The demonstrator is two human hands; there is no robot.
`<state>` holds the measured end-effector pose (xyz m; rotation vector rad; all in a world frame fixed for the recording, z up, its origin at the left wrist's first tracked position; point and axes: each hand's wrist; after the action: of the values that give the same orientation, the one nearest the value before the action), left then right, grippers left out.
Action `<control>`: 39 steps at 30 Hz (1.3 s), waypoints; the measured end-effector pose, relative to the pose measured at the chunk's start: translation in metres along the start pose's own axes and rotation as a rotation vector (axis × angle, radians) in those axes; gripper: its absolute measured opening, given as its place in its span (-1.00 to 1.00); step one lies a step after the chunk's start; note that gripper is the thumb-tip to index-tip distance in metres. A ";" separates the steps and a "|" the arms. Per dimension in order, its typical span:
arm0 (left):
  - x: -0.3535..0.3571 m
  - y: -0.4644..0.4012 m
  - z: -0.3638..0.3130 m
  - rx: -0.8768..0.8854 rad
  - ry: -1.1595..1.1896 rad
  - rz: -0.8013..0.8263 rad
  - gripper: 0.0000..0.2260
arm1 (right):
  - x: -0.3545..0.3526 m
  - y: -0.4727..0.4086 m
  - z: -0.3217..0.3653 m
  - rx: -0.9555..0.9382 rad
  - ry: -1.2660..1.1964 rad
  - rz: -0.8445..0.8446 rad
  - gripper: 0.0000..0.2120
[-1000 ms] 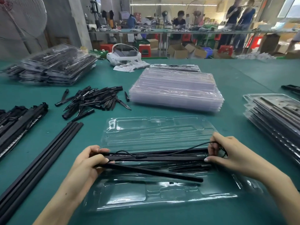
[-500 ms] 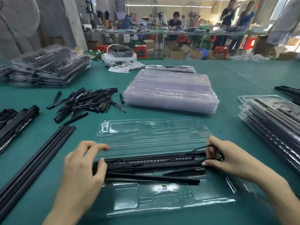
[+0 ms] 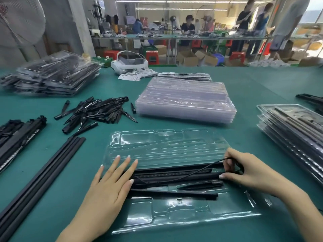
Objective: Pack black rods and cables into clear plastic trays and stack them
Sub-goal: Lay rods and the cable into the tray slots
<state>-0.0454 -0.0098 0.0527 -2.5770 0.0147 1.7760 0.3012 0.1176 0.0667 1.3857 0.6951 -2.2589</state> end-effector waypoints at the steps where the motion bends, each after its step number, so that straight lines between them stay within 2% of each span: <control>1: -0.001 -0.001 0.001 0.003 0.014 0.004 -0.59 | 0.001 0.000 0.000 0.006 -0.012 -0.002 -0.68; 5: 0.001 -0.002 -0.005 0.025 -0.014 0.089 -0.52 | -0.001 0.004 -0.005 0.028 -0.031 -0.047 -0.67; 9: 0.005 0.001 -0.010 0.024 -0.111 0.089 -0.44 | -0.003 0.008 -0.006 0.086 -0.131 -0.057 -0.69; 12: 0.001 0.000 -0.006 0.013 -0.087 0.104 -0.55 | 0.001 0.007 -0.003 0.085 -0.176 -0.049 -0.67; 20: -0.003 -0.008 0.017 0.051 -0.030 0.133 -0.56 | 0.016 -0.001 0.000 0.098 -0.155 -0.142 -0.70; 26: -0.019 -0.014 0.050 0.056 -0.006 0.099 -0.58 | 0.036 -0.023 0.020 0.037 -0.193 -0.145 -0.75; 29: -0.020 -0.013 0.050 0.062 0.013 0.098 -0.58 | 0.030 -0.025 0.024 0.031 -0.213 -0.163 -0.64; 32: -0.019 -0.017 0.052 0.029 -0.006 0.111 -0.57 | 0.022 -0.023 0.024 0.046 -0.230 -0.256 -0.56; 35: -0.018 -0.018 0.052 -0.001 0.017 0.119 -0.60 | 0.019 -0.022 0.022 0.094 -0.050 -0.261 -0.59; 39: -0.016 -0.016 0.051 -0.002 0.039 0.094 -0.61 | 0.021 -0.016 0.016 0.088 0.170 -0.051 -0.56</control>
<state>-0.0987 0.0065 0.0497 -2.6539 0.1362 1.7550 0.2723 0.1192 0.0571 1.6345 0.6990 -2.2537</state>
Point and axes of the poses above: each hand's wrist, its own y-axis away from the middle knuckle, its own x-axis out of the palm, z = x × y, and after that the axes turned 10 degrees about y, right-handed
